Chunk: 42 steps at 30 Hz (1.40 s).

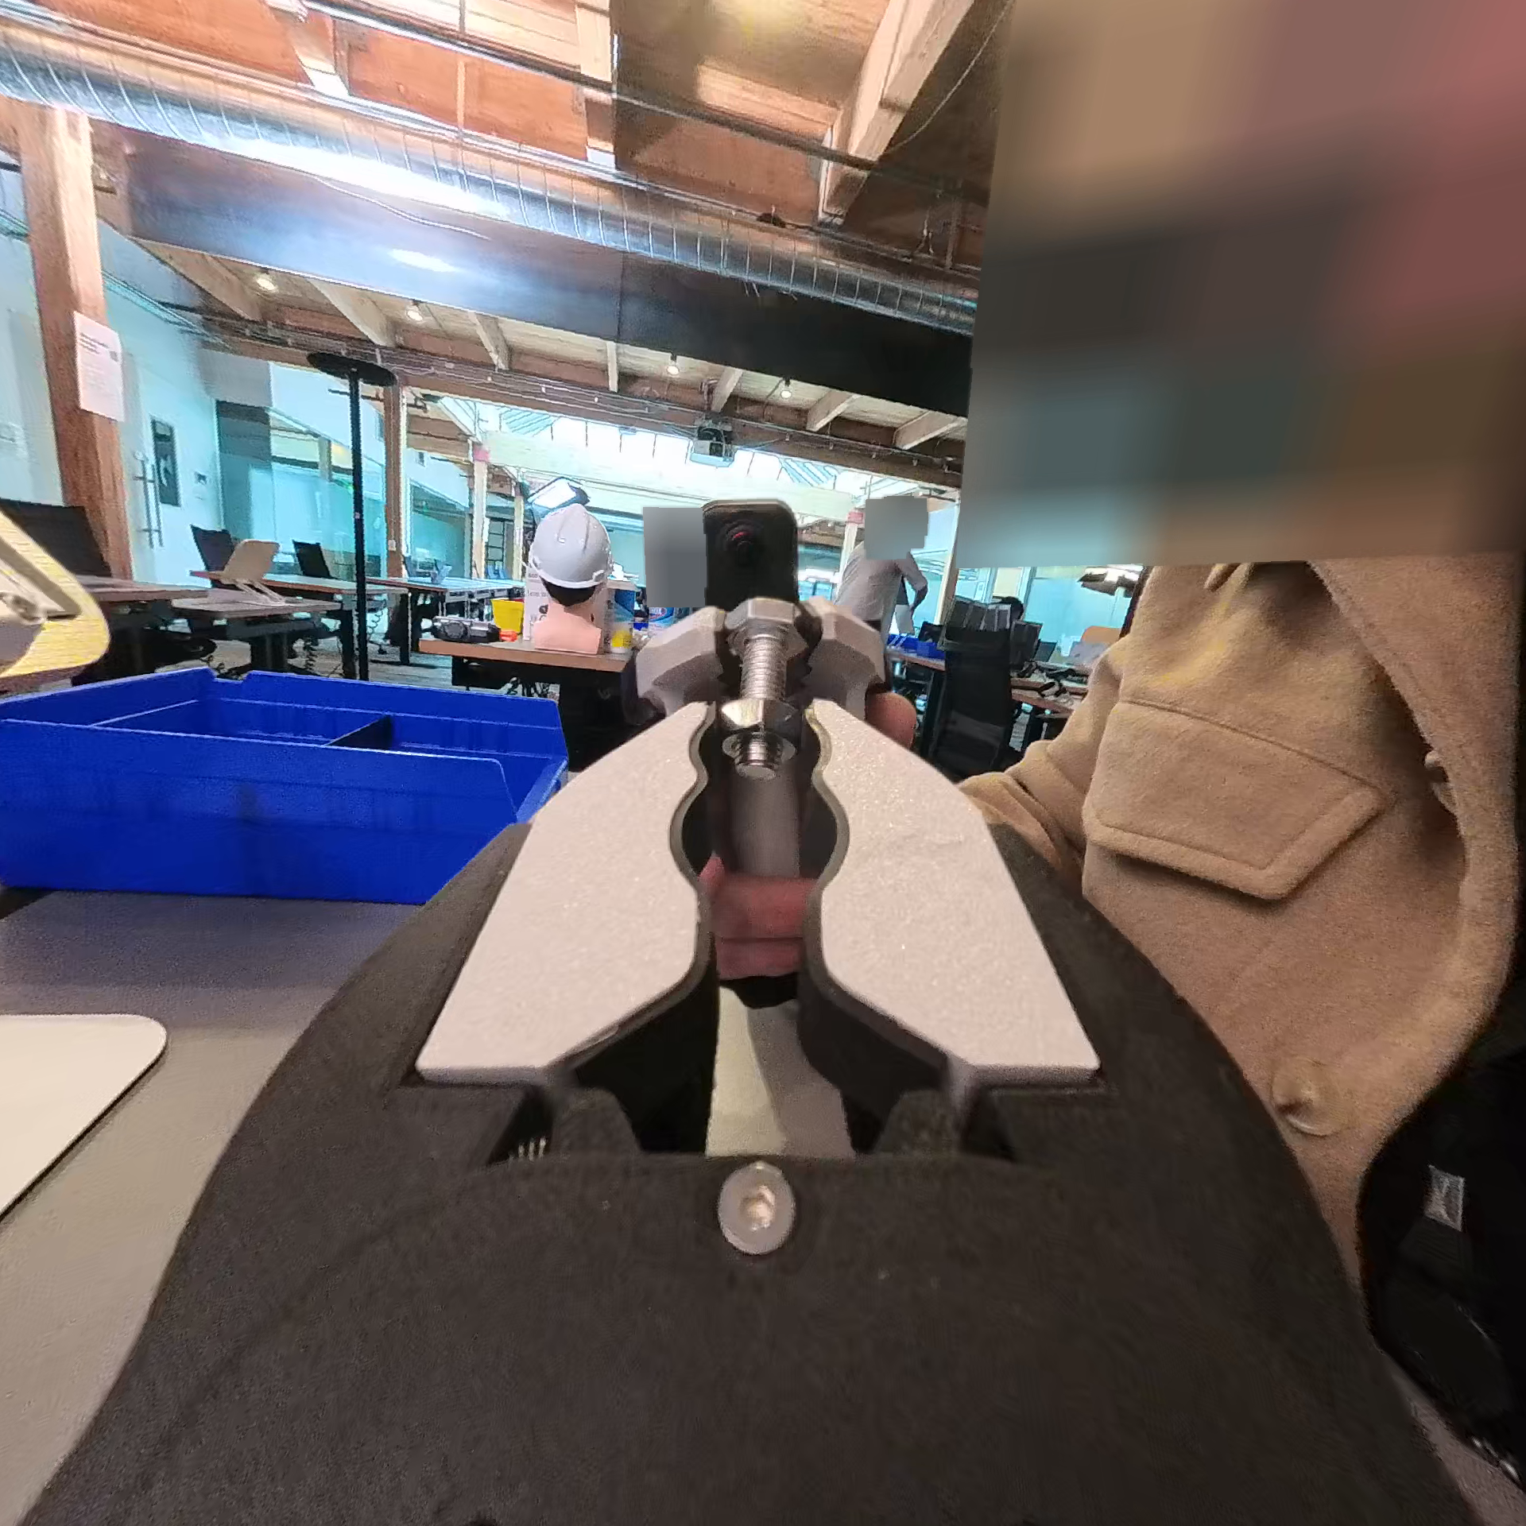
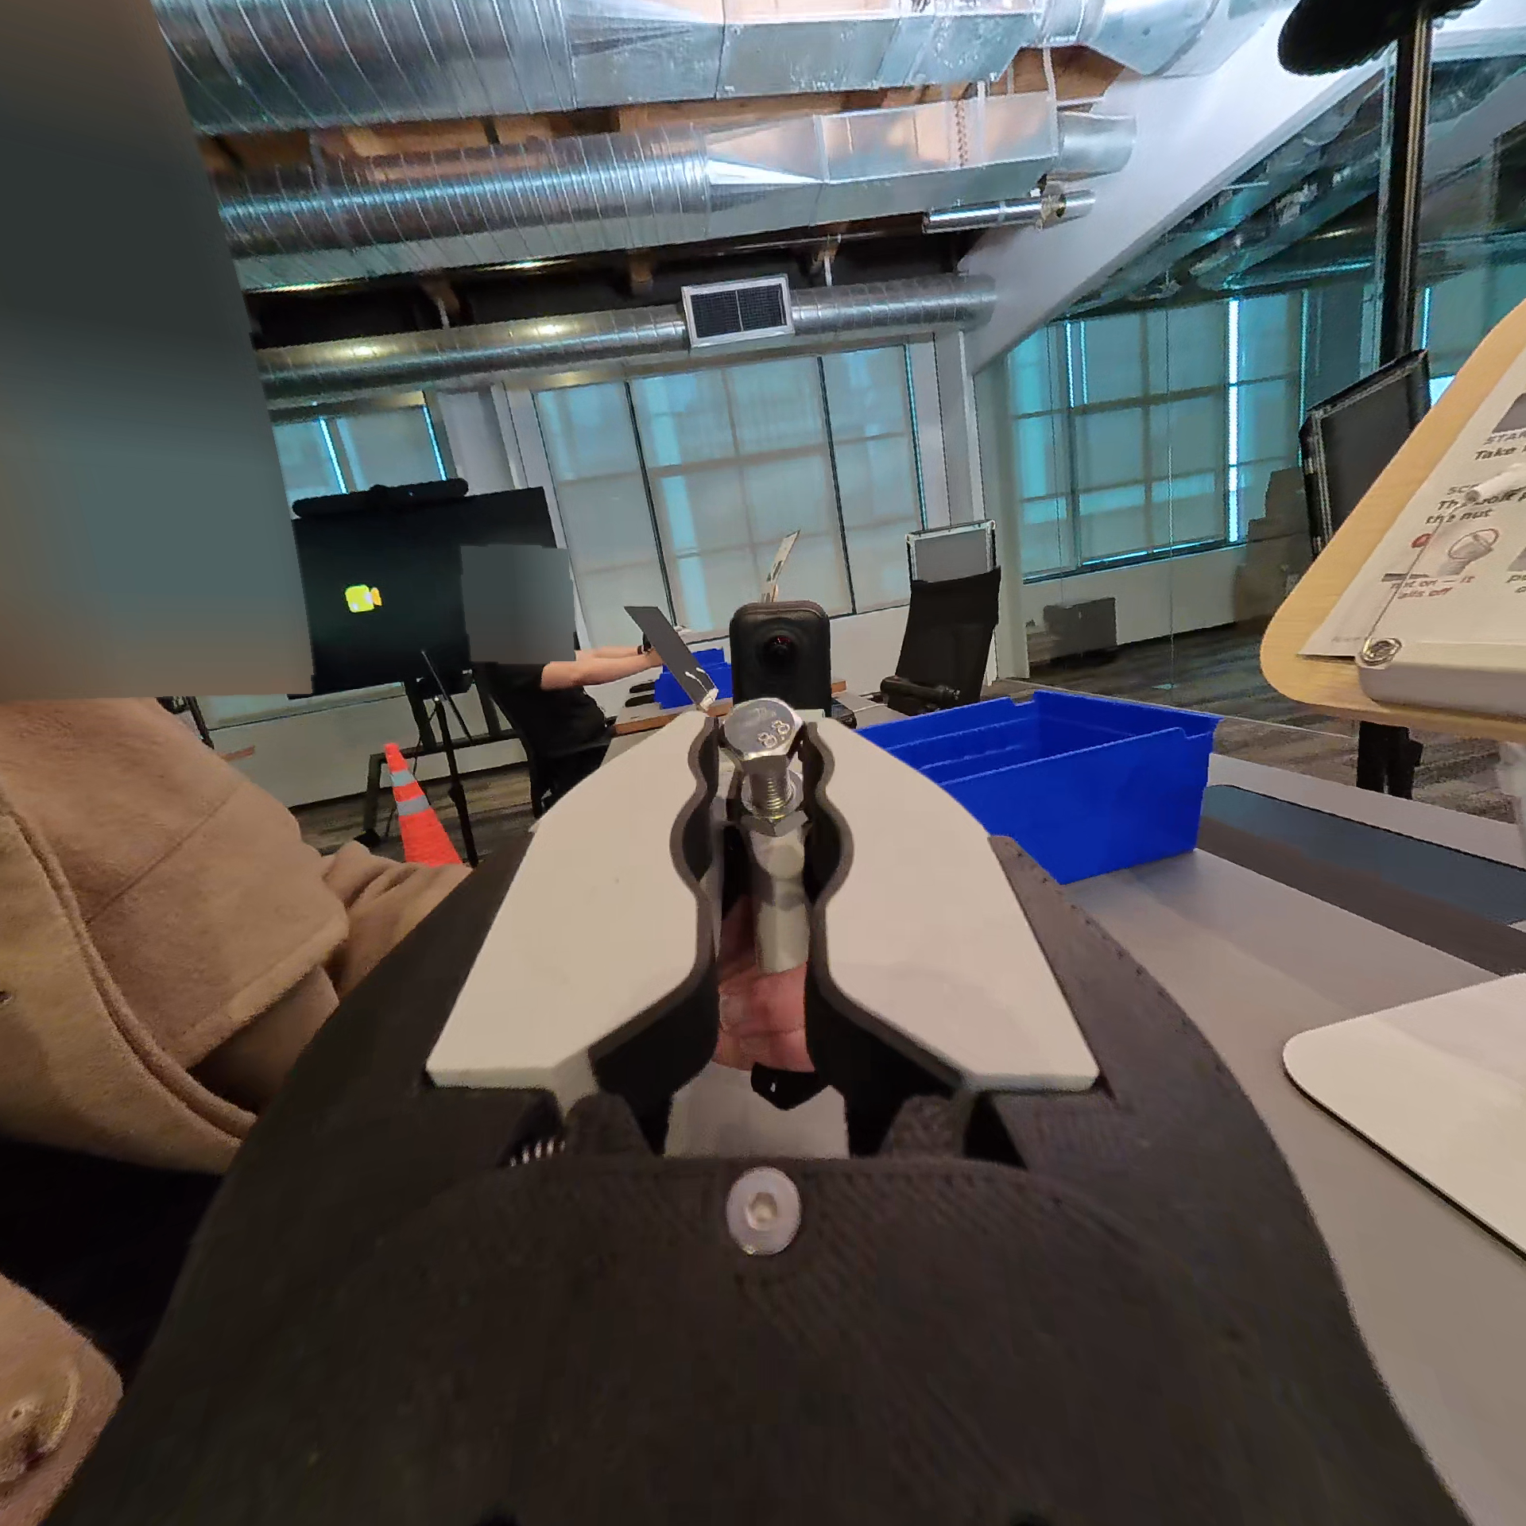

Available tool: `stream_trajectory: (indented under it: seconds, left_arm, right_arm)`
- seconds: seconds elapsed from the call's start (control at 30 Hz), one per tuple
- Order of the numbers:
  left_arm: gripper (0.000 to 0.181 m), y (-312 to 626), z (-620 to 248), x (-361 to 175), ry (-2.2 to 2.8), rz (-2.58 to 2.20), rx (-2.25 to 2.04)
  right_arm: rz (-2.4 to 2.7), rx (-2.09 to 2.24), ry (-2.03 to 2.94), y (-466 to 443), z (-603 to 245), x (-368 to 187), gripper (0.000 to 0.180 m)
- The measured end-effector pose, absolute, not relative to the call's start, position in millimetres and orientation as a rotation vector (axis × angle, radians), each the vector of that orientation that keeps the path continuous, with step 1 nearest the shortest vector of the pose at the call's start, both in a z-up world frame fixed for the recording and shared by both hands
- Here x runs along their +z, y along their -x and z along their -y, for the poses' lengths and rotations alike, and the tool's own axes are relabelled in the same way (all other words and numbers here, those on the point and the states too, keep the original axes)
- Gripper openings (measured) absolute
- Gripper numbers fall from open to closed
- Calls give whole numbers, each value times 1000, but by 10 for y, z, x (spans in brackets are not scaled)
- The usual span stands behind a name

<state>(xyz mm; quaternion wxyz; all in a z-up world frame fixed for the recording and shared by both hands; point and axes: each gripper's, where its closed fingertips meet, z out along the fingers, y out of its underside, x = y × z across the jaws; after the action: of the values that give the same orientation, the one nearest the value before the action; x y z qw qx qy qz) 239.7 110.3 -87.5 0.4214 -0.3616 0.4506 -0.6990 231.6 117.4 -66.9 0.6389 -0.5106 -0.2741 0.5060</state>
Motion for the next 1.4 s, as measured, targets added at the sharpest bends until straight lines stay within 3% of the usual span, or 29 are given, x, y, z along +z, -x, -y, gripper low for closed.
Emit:
stream_trajectory:
  seconds: [0.23, 0.43, 0.77, 0.93, 1.4]
  left_arm:
    - [17, -2411, -1105, -918, 918, -1172, -1688]
    - [31, -2447, -1116, -1033, 969, -1343, -1389]
    - [17, -2460, -1135, -1185, 1018, -1473, -1207]
    - [17, -2458, -1121, -1085, 998, -1370, -1360]
    - [17, -2330, -1080, -800, 872, -1080, -1913]
  right_arm:
    - [708, 1094, 1222, -2302, -1165, -705, 19]
    - [810, 964, 1307, -2290, -1178, -787, 19]
    - [882, 921, 1381, -2239, -1169, -887, 19]
    - [824, 908, 1340, -2247, -1186, -788, 28]
    - [737, 952, 1273, -2405, -1212, -684, 26]
